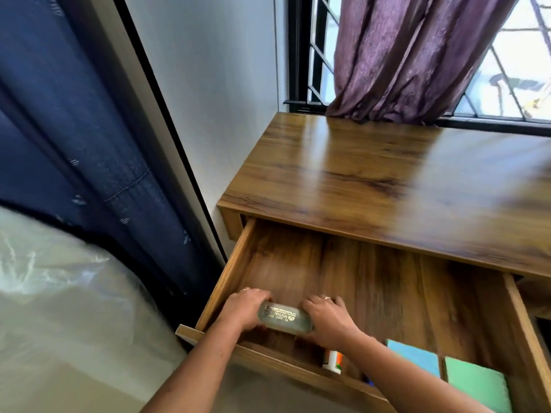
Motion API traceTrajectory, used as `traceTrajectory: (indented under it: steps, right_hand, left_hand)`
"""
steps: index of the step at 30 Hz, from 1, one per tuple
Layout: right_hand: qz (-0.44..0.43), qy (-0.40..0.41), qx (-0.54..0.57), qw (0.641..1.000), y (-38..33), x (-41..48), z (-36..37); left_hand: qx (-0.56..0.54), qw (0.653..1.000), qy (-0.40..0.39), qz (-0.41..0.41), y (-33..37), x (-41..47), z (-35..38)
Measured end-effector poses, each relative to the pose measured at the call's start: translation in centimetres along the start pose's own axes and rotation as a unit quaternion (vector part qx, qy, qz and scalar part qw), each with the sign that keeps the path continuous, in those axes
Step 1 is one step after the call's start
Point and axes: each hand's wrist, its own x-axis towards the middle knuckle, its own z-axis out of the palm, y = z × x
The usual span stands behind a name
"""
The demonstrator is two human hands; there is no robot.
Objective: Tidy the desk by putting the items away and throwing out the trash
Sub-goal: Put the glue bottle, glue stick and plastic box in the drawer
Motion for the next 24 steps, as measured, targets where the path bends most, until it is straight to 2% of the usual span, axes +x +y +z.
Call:
traceTrajectory:
  steps: [7,13,16,20,24]
  right_hand:
    - [0.02,0.008,-0.019,1.0,-1.4,-2.6,0.3]
    - [0.015,0.021,-0.026,0.999,-1.5,-3.6,0.6]
    - [0.031,0.05,0.005,0.998,-0.8,-4.6,0.8]
    - [0.05,0.06,0.014,0.997,-0.3,-6.1,0.9]
    - [0.043,0.062,-0.018,0.997,-1.6,-5.5,0.5]
  left_hand:
    - [0.008,0.999,0.01,0.044,-0.1,-1.0,0.5]
    - [0.005,0.999,0.027,0.031,0.5,-1.9,0.4]
    - [-0.004,0.999,0.047,0.01,1.1,-2.5,0.1]
    - [0.016,0.999,0.027,-0.023,1.9,-3.5,0.1]
    - [0.079,0.997,-0.005,-0.003,2.2,-3.0,0.6]
